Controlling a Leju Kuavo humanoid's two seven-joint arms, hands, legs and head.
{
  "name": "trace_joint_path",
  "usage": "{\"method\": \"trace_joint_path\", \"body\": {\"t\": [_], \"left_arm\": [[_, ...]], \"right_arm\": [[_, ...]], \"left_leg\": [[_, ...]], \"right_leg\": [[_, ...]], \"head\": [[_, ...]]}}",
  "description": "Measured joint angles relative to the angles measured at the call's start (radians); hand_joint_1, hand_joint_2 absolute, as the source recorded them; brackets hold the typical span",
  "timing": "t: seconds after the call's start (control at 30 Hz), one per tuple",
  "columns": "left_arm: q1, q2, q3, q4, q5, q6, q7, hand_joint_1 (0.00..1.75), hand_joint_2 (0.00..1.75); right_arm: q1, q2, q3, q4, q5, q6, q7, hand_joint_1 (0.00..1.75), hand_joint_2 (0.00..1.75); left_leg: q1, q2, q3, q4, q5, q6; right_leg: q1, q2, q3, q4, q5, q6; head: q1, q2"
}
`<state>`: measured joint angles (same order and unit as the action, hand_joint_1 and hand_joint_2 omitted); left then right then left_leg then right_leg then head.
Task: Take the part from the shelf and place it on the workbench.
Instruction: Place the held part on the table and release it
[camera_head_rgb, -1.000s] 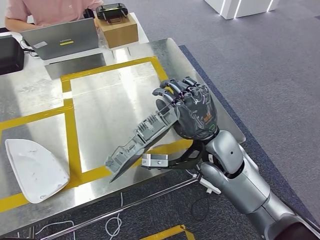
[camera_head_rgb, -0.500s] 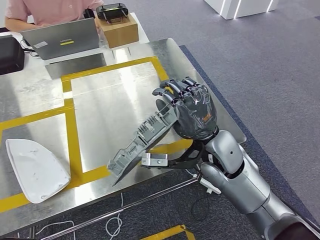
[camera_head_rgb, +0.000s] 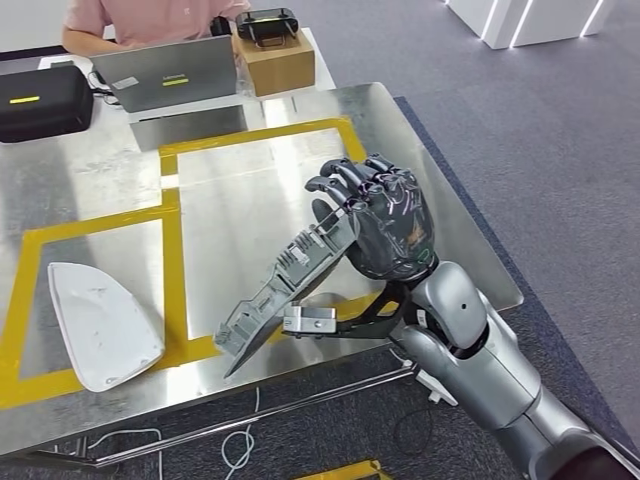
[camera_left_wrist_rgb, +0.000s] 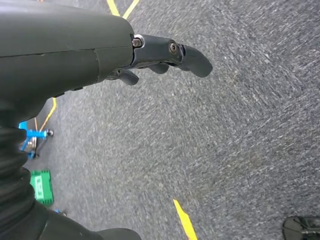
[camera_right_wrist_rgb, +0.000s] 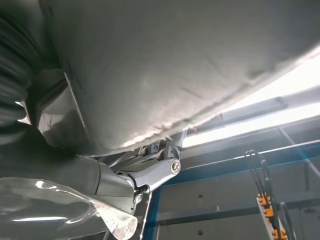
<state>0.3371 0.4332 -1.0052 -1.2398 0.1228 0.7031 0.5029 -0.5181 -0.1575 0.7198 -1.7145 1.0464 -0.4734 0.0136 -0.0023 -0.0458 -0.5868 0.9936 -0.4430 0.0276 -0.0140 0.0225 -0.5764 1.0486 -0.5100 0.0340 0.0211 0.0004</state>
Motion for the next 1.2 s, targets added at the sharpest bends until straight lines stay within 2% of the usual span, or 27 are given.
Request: {"method": "trace_joint_path", "body": {"t": [0.03,0.07,0.13,0.2,0.23,0.3,0.33,0.37,0.4,0.47,0.5,0.53,0.57,0.67,1.0,1.2], "left_arm": [[0.000,0.000,0.000,-0.001,0.000,0.000,0.000,0.00,1.75],[0.001,0.000,0.000,-0.001,0.000,0.000,0.000,0.00,1.75],[0.004,0.001,0.000,-0.002,0.000,0.000,0.000,0.00,1.75],[0.005,0.002,0.000,-0.003,0.000,0.000,0.000,0.00,1.75],[0.004,0.003,0.000,-0.003,0.000,0.000,0.000,0.00,1.75],[0.001,0.004,0.000,-0.004,0.000,0.000,0.000,0.00,1.75],[0.000,0.003,0.000,-0.004,0.000,0.000,0.001,0.00,1.75],[0.000,0.003,0.000,-0.004,0.000,0.000,0.001,0.00,1.75],[0.001,0.003,0.000,-0.004,0.000,0.000,0.001,0.00,1.75],[0.001,0.003,0.000,-0.004,0.000,0.000,0.001,0.00,1.75],[0.001,0.003,0.000,-0.004,0.000,0.000,0.001,0.00,1.75],[0.000,0.003,0.000,-0.004,0.000,0.000,0.001,0.00,1.75],[0.000,0.003,0.000,-0.005,0.000,0.000,0.001,0.00,1.75],[0.000,0.002,0.000,-0.005,0.000,0.000,0.001,0.00,1.75],[-0.004,0.002,0.000,-0.005,0.004,0.000,-0.001,0.00,1.75],[-0.004,0.002,0.000,-0.005,0.008,0.000,-0.005,0.00,1.75]], "right_arm": [[0.000,0.000,0.000,0.000,0.000,0.000,0.000,1.75,1.75],[0.000,0.000,0.000,0.000,0.000,0.000,0.000,1.75,1.75],[-0.001,0.000,0.000,0.000,0.000,0.001,0.001,1.75,1.75],[-0.003,0.002,0.000,0.000,-0.001,0.001,0.001,1.75,1.75],[-0.003,0.002,0.000,0.000,-0.001,0.001,0.001,1.75,1.75],[-0.002,0.002,0.000,0.000,-0.002,0.001,0.001,1.75,1.75],[-0.002,0.002,0.000,0.001,-0.003,0.001,0.001,1.75,1.75],[-0.001,0.002,0.001,0.001,-0.005,0.001,0.001,1.75,1.75],[-0.001,0.002,0.001,0.001,-0.008,0.001,0.001,1.75,1.75],[-0.002,0.002,0.001,0.001,-0.014,0.001,0.001,1.75,1.75],[-0.002,0.003,0.001,0.001,-0.016,0.000,0.001,1.75,1.75],[-0.002,0.003,0.001,0.001,-0.017,0.000,0.001,1.75,1.75],[-0.002,0.003,0.000,0.001,-0.017,-0.001,0.001,1.75,1.75],[0.000,0.003,0.000,0.001,-0.018,-0.003,0.001,1.75,1.75],[0.000,0.003,0.000,0.001,-0.015,-0.005,-0.002,1.75,1.75],[0.000,0.003,-0.001,0.001,-0.012,-0.008,-0.004,1.75,1.75]], "left_leg": [[0.000,-0.006,-0.003,0.002,0.001,-0.006],[0.000,-0.012,-0.008,0.004,0.003,-0.013],[0.003,-0.021,-0.013,0.006,0.004,-0.025],[0.004,-0.008,-0.026,0.036,-0.019,-0.036],[0.005,0.005,-0.046,0.080,-0.046,-0.042],[0.008,0.027,-0.109,0.218,-0.111,-0.051],[0.010,0.031,-0.135,0.276,-0.130,-0.054],[0.011,0.032,-0.147,0.301,-0.129,-0.056],[0.012,0.033,-0.139,0.286,-0.108,-0.056],[0.013,0.036,-0.078,0.159,-0.036,-0.052],[0.012,0.038,-0.045,0.092,-0.011,-0.048],[0.011,0.040,-0.022,0.042,0.001,-0.045],[0.010,0.042,-0.011,0.016,0.002,-0.043],[0.010,0.040,-0.011,0.007,-0.002,-0.044],[0.002,0.040,-0.012,0.009,-0.003,-0.030],[0.002,0.040,-0.011,0.009,-0.002,-0.029]], "right_leg": [[0.000,0.009,0.019,-0.039,0.010,-0.002],[0.001,0.014,0.027,-0.053,0.008,-0.005],[0.001,0.005,0.028,-0.055,0.010,-0.013],[-0.002,-0.007,0.031,-0.059,0.012,-0.024],[-0.004,-0.014,0.032,-0.060,0.012,-0.030],[-0.003,-0.027,0.033,-0.060,0.010,-0.036],[-0.002,-0.032,0.033,-0.060,0.010,-0.036],[-0.002,-0.035,0.034,-0.060,0.009,-0.037],[-0.002,-0.039,0.036,-0.060,0.007,-0.037],[-0.002,-0.042,0.042,-0.059,0.003,-0.033],[0.001,-0.043,0.043,-0.058,0.001,-0.030],[0.003,-0.043,0.042,-0.056,-0.001,-0.026],[0.006,-0.043,0.039,-0.054,-0.004,-0.026],[0.009,-0.044,0.035,-0.053,-0.005,-0.033],[0.002,-0.045,0.040,-0.065,0.003,-0.012],[0.002,-0.045,0.039,-0.065,0.004,-0.010]], "head": [[-0.001,0.000],[-0.001,0.000],[-0.001,0.000],[-0.006,0.000],[-0.008,0.000],[-0.012,0.000],[-0.011,0.000],[-0.011,0.000],[-0.011,0.000],[-0.011,0.000],[-0.011,0.000],[-0.011,0.000],[-0.010,0.000],[-0.009,0.000],[-0.009,0.000],[-0.010,0.000]]}}
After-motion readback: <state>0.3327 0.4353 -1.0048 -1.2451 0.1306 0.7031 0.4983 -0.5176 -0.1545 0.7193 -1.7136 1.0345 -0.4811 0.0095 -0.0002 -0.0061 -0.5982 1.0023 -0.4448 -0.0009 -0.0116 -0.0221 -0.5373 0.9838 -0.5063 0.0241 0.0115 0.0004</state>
